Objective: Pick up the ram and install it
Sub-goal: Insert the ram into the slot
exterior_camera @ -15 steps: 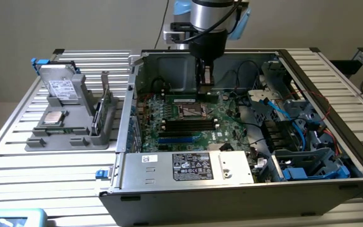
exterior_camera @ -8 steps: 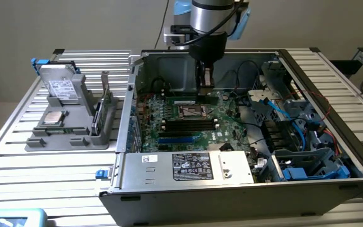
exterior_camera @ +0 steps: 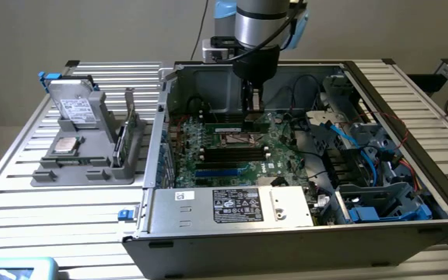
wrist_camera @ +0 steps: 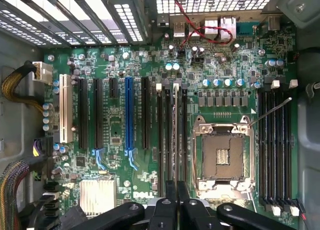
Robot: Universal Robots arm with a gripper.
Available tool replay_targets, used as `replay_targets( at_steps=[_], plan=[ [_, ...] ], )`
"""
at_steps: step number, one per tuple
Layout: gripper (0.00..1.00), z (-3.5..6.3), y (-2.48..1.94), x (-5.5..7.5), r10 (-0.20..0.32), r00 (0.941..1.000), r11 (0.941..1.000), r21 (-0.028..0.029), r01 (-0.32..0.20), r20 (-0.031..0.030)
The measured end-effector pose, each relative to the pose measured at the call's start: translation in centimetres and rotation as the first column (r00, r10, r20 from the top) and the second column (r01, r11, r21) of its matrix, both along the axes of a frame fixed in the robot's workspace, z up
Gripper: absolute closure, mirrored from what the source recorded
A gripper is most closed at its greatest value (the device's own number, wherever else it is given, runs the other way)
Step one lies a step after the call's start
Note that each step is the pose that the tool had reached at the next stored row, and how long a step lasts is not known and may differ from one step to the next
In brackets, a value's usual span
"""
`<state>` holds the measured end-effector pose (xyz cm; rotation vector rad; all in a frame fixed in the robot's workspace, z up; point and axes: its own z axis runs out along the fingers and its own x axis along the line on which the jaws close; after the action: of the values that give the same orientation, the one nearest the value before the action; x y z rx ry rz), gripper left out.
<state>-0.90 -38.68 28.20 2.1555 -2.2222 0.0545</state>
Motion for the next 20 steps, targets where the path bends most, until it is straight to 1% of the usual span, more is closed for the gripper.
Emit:
replay_targets(
  at_steps=[3, 4, 6, 8, 10, 14, 20],
  plan=[
    [0.88, -0.43, 0.0, 0.0, 0.0, 1.0, 1.0, -0.0017, 0.0, 0.003],
    [0.88, -0.48, 0.0, 0.0, 0.0, 1.0, 1.0, -0.0048, 0.0, 0.0038],
    [0.88, -0.58, 0.0, 0.0, 0.0, 1.0, 0.9999, -0.0132, 0.0, 0.0055],
    [0.88, -0.77, 0.0, 0.0, 0.0, 1.0, 0.9998, -0.0183, 0.0, 0.0075],
    [0.88, -1.06, 0.0, 0.0, 0.0, 1.0, 0.9998, -0.0192, 0.0, 0.009],
    [0.88, -1.65, 0.0, 0.0, 0.0, 0.9999, 0.9998, -0.0192, 0.0, 0.0103],
    [0.88, -1.84, -0.2, 0.0, 0.0, 0.9999, 0.9998, -0.0193, 0.0, 0.0103]
  ],
)
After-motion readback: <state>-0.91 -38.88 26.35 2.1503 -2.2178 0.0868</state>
